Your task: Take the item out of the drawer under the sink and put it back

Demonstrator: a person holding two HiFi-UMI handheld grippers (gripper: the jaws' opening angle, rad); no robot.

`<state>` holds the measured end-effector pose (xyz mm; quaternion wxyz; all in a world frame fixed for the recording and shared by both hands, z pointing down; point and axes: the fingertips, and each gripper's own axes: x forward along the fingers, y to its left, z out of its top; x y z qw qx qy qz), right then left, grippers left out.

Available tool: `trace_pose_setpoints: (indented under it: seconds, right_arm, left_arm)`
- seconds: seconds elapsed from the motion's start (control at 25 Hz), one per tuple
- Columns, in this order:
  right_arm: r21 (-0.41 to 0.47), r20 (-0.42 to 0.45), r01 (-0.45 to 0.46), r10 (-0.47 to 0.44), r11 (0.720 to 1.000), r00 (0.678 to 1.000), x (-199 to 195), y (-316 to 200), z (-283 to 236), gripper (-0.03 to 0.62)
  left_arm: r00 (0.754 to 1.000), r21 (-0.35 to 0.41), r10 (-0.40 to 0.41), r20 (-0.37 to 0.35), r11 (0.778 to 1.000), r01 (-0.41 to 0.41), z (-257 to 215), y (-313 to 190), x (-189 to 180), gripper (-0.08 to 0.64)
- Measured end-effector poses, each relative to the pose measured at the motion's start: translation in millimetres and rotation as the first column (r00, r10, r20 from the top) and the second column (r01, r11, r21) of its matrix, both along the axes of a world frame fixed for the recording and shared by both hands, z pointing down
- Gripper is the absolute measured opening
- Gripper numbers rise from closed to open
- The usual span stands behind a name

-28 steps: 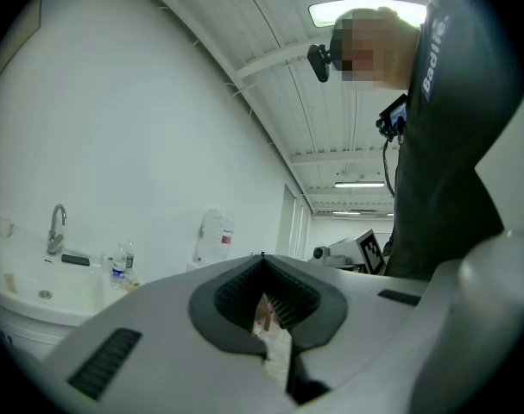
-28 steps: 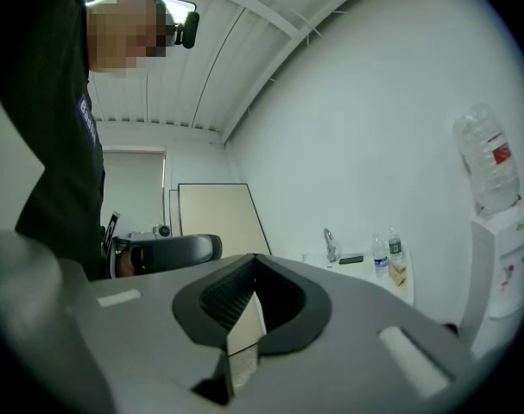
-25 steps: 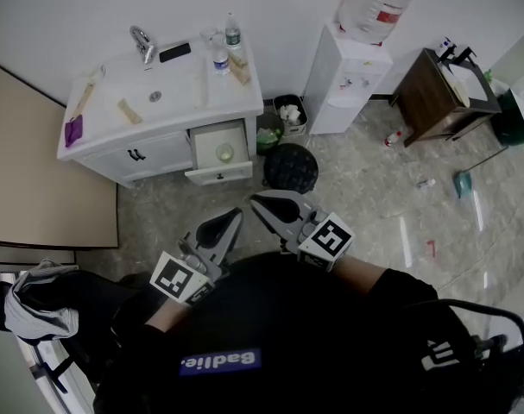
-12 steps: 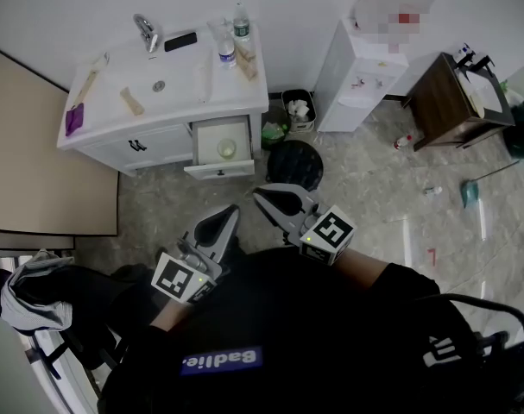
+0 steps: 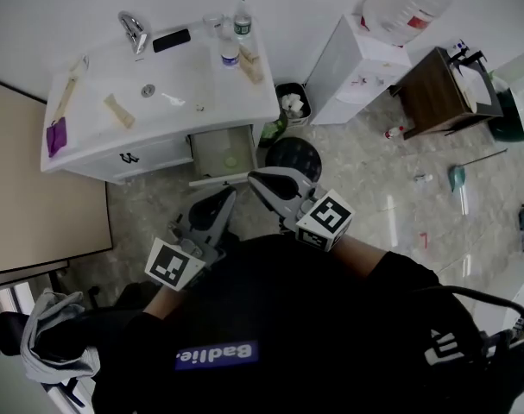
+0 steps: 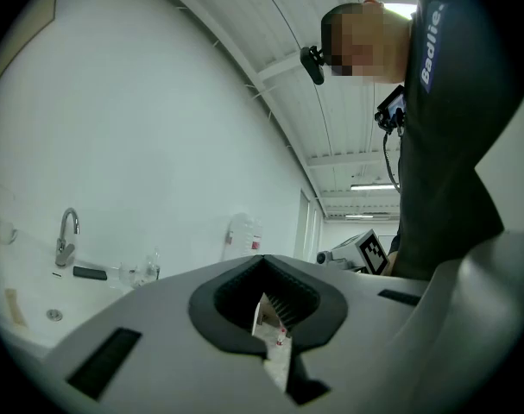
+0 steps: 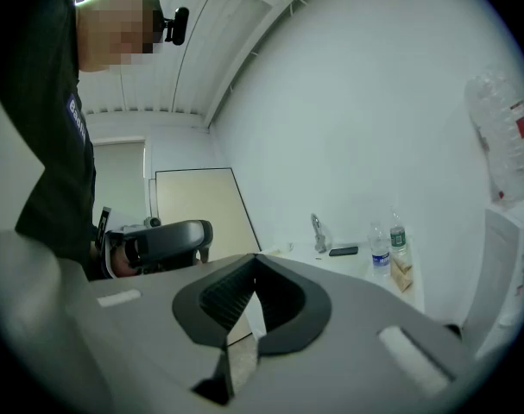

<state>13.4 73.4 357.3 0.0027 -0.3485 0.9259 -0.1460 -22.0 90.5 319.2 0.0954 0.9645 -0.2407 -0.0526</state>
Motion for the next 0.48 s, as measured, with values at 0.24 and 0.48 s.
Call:
trace_pose_setpoints:
  seconds: [0.24, 0.48]
  right_arm:
    - [-0.021, -0.015, -0.071, 0.071, 0.997, 0.997, -32.0, -58.9, 6.4, 0.002]
    - [-0.067, -0.053, -0.048, 0.045, 0.997, 0.998, -49.2, -85.1, 23.7, 0.002]
  left_arm:
    - [0.997, -0.002, 0.079, 0.000, 0.997, -0.079, 3.3, -53.3, -32.8, 0.005]
    - [0.996, -0.023, 0.086, -0.007, 0.996, -0.086, 8.1, -82.8, -40.7, 0.005]
